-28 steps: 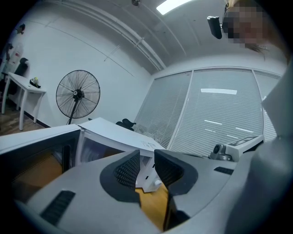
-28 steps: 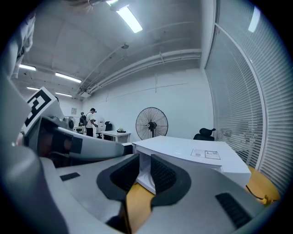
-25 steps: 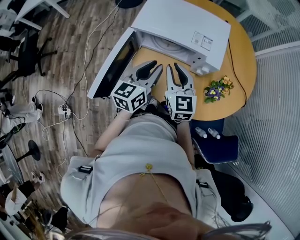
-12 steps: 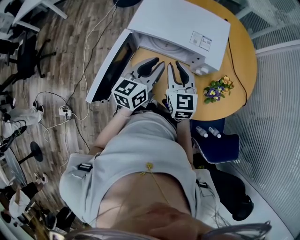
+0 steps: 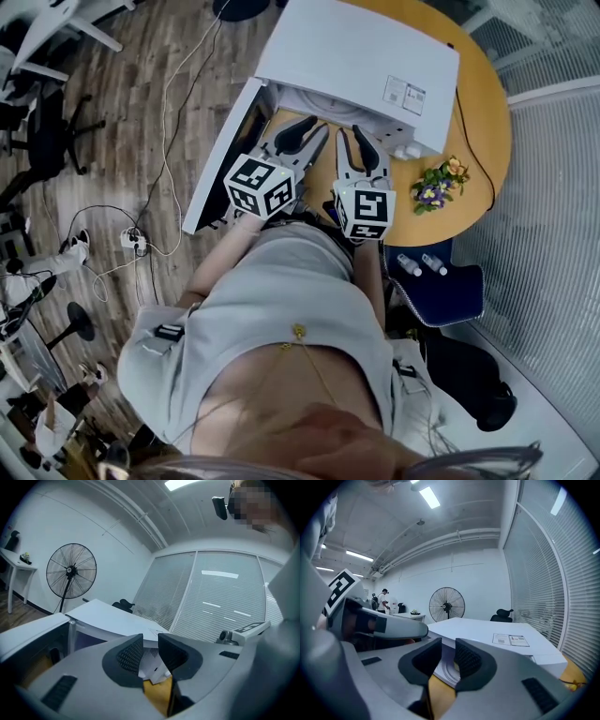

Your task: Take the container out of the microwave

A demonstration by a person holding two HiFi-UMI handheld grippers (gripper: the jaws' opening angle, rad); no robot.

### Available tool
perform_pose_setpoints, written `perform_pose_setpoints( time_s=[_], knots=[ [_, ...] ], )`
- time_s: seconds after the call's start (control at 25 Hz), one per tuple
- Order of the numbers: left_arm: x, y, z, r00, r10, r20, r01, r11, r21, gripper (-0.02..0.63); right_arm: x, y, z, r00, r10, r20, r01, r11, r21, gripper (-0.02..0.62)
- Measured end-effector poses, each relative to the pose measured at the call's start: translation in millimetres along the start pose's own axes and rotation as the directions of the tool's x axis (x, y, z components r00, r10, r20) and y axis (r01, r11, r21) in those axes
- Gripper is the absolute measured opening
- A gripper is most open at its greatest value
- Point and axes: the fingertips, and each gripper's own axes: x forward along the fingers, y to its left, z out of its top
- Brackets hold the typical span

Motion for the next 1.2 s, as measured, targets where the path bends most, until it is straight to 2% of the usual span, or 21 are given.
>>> perform_pose_setpoints(
  time_s=[0.48, 1.2],
  knots=[
    [6.6, 26.9, 2.1, 0.999, -0.022, -0.037, 0.023, 1.0, 0.003, 0.101, 28.8, 5.8, 1.2, 0.999, -0.021, -0.025, 0.021, 1.0, 0.003, 0.098],
    [12.4, 42.4, 0.3, 0.999, 0.001, -0.045, -0.001, 1.0, -0.004, 0.101, 48.7, 6.2, -4.4, 0.998, 0.015, -0.061, -0.016, 1.0, -0.022, 0.1]
  ],
)
